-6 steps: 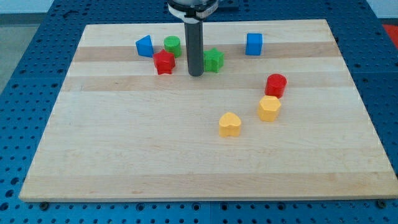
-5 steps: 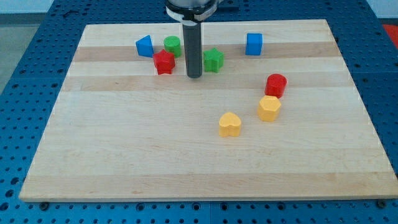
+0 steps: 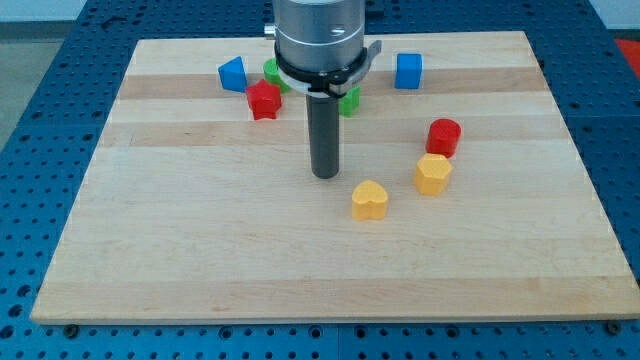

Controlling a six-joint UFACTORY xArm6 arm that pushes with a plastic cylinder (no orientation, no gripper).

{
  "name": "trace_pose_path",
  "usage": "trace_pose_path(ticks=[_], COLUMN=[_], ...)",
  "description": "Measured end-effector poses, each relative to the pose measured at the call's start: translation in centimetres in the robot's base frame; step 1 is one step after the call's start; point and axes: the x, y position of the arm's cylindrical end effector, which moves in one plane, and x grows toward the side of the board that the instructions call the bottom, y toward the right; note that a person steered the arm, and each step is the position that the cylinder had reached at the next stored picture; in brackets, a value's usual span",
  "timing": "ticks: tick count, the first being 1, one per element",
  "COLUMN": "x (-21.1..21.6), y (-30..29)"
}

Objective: Move your arm to the right of red circle

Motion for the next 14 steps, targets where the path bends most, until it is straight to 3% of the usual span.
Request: trace_pose_path(ticks=[2,5,6,8,11,12,14], x=[0.0,-0.1,-0.5,0.4,8.3,9.9,9.8], y=[0.6,6.7,5.9,-5.2,-3.8,-0.5,13.8])
